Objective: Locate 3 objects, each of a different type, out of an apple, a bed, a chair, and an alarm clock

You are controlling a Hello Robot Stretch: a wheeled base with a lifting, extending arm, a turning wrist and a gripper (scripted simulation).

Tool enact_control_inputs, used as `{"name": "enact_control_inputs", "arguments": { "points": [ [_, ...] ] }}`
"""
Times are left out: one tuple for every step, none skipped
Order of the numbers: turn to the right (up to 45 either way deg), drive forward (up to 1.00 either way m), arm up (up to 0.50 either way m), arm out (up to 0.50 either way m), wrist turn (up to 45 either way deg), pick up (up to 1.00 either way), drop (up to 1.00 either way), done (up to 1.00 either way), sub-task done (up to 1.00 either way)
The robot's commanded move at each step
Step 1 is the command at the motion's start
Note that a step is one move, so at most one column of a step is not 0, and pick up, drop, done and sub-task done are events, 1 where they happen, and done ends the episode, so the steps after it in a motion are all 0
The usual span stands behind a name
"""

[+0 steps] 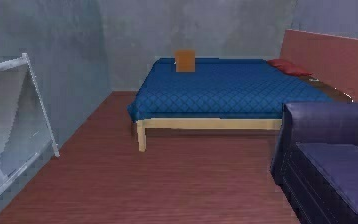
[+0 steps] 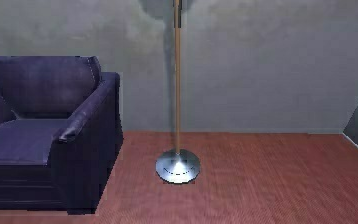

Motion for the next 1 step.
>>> {"name": "enact_control_inputs", "arguments": {
  "points": [
    [3.0,0.00,0.00,0.00,0.0,0.00,0.00,0.00,0.00]
  ]
}}
